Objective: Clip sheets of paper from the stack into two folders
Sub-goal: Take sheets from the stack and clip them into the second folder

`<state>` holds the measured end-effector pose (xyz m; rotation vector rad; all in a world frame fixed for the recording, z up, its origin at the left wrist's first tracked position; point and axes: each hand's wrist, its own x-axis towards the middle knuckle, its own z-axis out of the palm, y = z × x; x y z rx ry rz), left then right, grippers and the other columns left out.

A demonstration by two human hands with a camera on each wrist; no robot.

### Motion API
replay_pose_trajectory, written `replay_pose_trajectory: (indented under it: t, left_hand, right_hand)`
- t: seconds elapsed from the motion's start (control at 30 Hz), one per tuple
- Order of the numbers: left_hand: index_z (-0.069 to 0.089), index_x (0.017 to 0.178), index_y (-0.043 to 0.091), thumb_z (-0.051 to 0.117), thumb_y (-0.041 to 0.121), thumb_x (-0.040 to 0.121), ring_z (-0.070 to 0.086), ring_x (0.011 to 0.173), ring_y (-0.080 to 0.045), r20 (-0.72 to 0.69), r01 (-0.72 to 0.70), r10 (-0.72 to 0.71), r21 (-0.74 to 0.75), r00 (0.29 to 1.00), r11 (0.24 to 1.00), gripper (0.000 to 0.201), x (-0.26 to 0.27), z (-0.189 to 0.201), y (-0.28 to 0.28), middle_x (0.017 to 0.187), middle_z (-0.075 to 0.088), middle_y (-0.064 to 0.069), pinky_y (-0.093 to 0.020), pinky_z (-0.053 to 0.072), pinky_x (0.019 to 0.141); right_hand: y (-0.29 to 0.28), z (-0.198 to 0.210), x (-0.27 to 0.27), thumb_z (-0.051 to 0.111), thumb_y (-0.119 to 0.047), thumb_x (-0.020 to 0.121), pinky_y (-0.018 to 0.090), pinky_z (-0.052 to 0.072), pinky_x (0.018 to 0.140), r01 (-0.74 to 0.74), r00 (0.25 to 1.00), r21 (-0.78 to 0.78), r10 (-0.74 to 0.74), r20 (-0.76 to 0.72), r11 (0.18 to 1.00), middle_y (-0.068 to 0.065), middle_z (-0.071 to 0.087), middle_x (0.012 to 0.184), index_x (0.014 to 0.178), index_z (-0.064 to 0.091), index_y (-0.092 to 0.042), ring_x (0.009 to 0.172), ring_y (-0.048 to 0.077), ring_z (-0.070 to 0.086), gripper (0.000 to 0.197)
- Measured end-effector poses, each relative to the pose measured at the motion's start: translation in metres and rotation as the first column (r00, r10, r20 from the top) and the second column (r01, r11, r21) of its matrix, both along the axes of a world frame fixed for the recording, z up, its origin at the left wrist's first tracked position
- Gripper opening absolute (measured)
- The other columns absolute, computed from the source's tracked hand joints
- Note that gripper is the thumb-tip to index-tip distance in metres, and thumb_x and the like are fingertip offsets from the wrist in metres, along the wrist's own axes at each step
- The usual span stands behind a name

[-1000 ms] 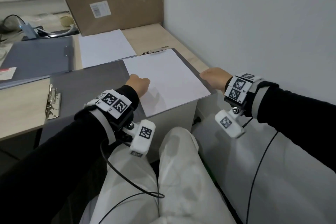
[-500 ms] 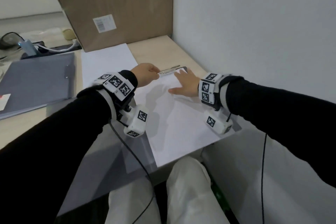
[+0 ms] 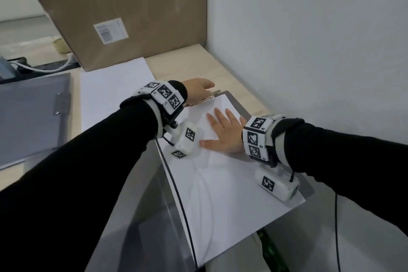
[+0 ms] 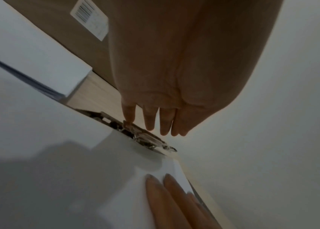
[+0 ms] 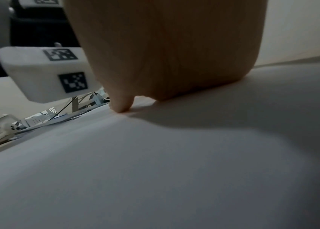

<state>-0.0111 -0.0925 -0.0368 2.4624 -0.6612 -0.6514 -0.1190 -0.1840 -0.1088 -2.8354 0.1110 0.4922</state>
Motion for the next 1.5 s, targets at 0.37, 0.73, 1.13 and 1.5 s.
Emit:
replay_pose_trajectory:
  t: [0.37, 0.73, 1.13, 1.5]
  left_hand:
    - [0.067, 0.112, 0.008, 0.057, 0.023, 0.092, 0.059, 0.086, -0.011, 0.091, -0.151, 0.209, -0.427, 0.974, 0.891, 0.027, 0.011, -0.004, 0.002, 0.098, 0.067, -0.002, -0.011, 0.044, 0.068]
    - [0.051, 0.071, 0.014, 0.069, 0.024, 0.084, 0.037, 0.050, -0.014, -0.290, -0.536, 0.488, -0.112, 0.823, 0.837, 0.025, 0.036, -0.023, 0.066, 0.062, 0.047, -0.003, -0.022, 0.030, 0.049]
    - [0.053, 0.129, -0.002, 0.052, 0.051, 0.089, 0.056, 0.121, -0.030, 0.182, -0.350, 0.300, 0.426, 0.936, 0.834, 0.067, 0.026, -0.028, 0.057, 0.130, 0.058, -0.017, -0.033, 0.043, 0.099]
    - [0.064, 0.110, -0.001, 0.060, 0.053, 0.082, 0.063, 0.091, -0.031, 0.149, -0.454, 0.430, 0.258, 0.891, 0.853, 0.061, 0.034, -0.047, 0.060, 0.088, 0.058, -0.011, -0.032, 0.044, 0.075]
  right_hand:
    - [0.000, 0.002, 0.000, 0.036, -0.071, 0.085, 0.046, -0.010, 0.117, -0.004, 1.000, -0.033, 0.003, -0.026, 0.999, -0.004, -0.017, 0.160, 0.152, -0.008, -0.029, 0.148, 0.024, -0.017, 0.091]
    - [-0.001, 0.007, 0.001, 0.032, -0.073, 0.084, 0.047, -0.009, 0.118, -0.029, 0.995, -0.065, 0.022, -0.098, 0.997, -0.005, -0.022, 0.159, 0.151, -0.012, -0.031, 0.147, 0.022, -0.022, 0.090]
    - [-0.001, 0.015, -0.001, 0.029, -0.072, 0.086, 0.048, -0.008, 0.118, -0.057, 0.989, -0.098, 0.042, -0.143, 0.994, -0.004, -0.025, 0.158, 0.150, -0.016, -0.030, 0.146, 0.022, -0.022, 0.089]
    - [-0.001, 0.014, 0.002, 0.030, -0.073, 0.084, 0.050, -0.007, 0.119, -0.046, 0.989, -0.120, 0.028, -0.145, 0.992, -0.005, -0.024, 0.158, 0.150, -0.014, -0.031, 0.147, 0.022, -0.022, 0.090]
